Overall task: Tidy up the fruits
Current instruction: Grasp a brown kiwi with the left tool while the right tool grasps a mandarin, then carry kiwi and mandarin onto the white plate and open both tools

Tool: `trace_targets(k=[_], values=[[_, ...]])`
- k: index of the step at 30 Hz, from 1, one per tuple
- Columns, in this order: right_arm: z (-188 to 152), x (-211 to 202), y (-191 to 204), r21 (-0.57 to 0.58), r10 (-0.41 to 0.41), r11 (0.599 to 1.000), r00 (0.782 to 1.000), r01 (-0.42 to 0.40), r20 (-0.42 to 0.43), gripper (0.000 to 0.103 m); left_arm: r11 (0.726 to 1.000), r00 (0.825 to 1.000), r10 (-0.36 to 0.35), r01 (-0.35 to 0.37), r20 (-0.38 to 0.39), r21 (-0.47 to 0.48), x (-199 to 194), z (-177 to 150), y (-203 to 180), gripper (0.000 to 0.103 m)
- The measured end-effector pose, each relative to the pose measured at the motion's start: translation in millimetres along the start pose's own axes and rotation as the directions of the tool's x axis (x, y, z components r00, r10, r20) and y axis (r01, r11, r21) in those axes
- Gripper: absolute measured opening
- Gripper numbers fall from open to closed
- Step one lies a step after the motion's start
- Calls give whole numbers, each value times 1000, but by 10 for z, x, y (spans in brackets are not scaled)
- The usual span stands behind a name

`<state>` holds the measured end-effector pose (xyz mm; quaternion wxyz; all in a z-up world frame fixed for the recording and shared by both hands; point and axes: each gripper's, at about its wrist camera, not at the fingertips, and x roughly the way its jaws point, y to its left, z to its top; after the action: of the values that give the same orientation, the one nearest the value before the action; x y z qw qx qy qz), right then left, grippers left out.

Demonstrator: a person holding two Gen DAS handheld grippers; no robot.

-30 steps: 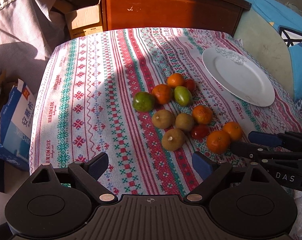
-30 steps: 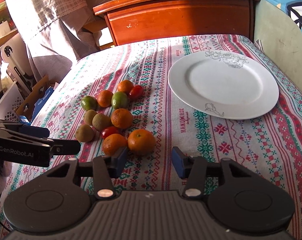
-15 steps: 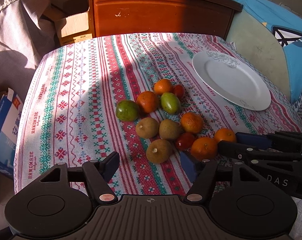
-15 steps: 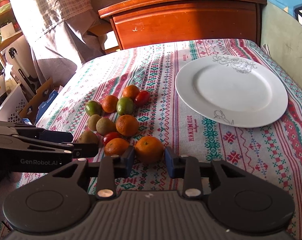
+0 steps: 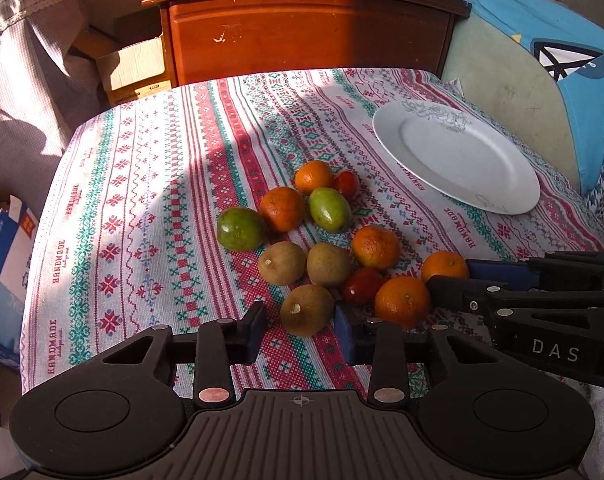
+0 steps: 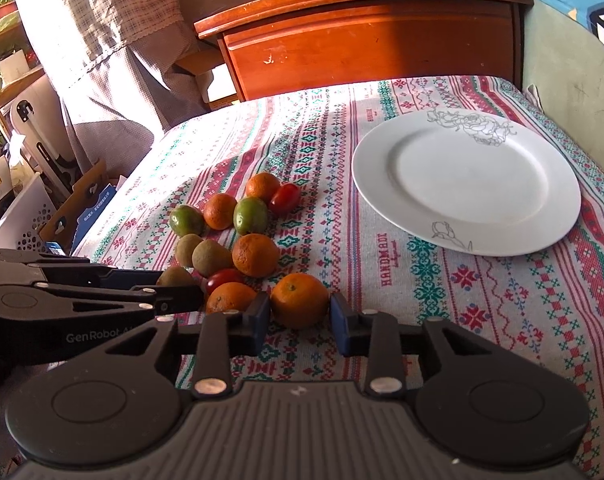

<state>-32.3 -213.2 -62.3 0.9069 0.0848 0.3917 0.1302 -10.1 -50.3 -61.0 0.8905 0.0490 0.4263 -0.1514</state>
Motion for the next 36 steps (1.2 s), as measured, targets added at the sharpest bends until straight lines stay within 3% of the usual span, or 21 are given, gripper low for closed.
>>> trace_targets(k=[3,17,25,36], values=[[7,4,-1,-3,1,1000,1000,-1,0,32,1000,1000,-10,10,6,-4,-3,-3,-10,26],[89,-113,-86,52,-1,999,999,-1,44,31,998,999,-4,7,46,-60,-144,103,17,25],[197,-213,-205,87,-13,996,998,8,64,31,995,995,-46,53,90,-82,-197,252,-70,25],[484,-256,-700,202,-87,977,993,69,80,31,986,984,-122,135,128,-94,-58,594,-291,25]])
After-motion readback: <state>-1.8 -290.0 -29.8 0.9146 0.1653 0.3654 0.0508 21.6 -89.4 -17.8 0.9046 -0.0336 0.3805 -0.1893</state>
